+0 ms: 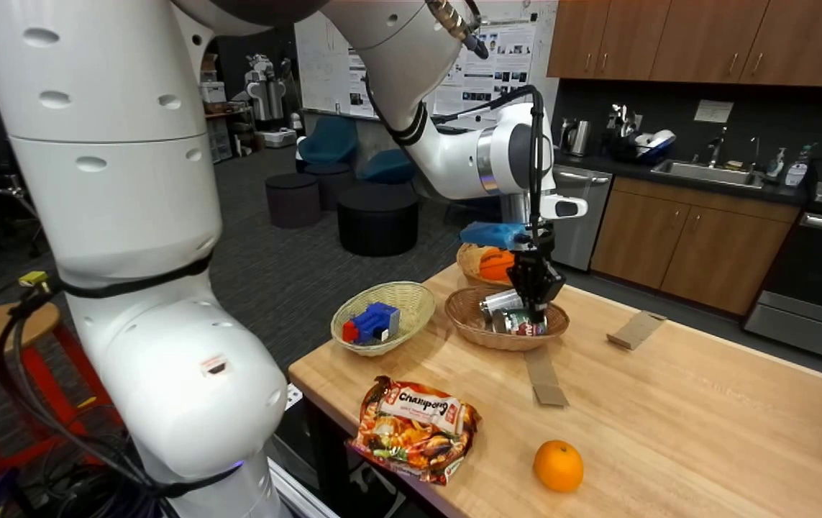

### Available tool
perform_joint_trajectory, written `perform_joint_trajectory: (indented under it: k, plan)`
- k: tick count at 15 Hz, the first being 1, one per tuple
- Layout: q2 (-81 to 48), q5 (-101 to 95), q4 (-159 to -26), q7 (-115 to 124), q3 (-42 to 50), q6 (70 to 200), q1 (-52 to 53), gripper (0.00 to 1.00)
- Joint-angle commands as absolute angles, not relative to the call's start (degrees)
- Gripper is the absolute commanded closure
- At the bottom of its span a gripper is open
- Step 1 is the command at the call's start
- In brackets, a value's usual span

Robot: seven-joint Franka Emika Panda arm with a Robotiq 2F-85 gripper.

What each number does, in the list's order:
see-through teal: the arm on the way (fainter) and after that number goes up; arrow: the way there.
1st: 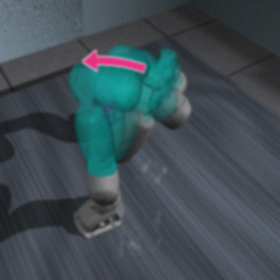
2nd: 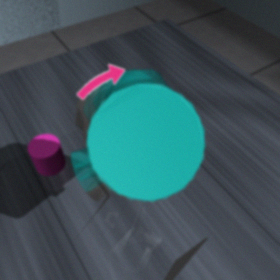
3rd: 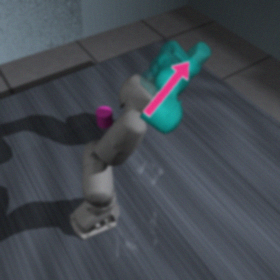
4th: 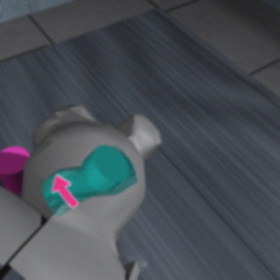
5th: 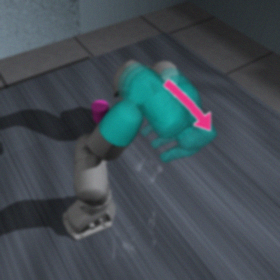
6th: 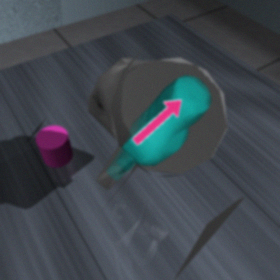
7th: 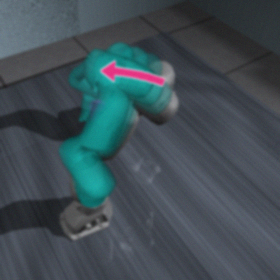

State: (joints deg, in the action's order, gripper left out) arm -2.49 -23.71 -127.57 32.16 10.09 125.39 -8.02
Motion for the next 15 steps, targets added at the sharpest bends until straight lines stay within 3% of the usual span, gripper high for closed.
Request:
perform_joint_trajectory:
  k: [1,15]
  plan:
    - [-2.47,-24.34,-127.95,32.85,10.27,127.17,-8.41,1.0]
    - [-8.94,-21.41,-127.39,36.87,10.51,138.47,-7.46,1.0]
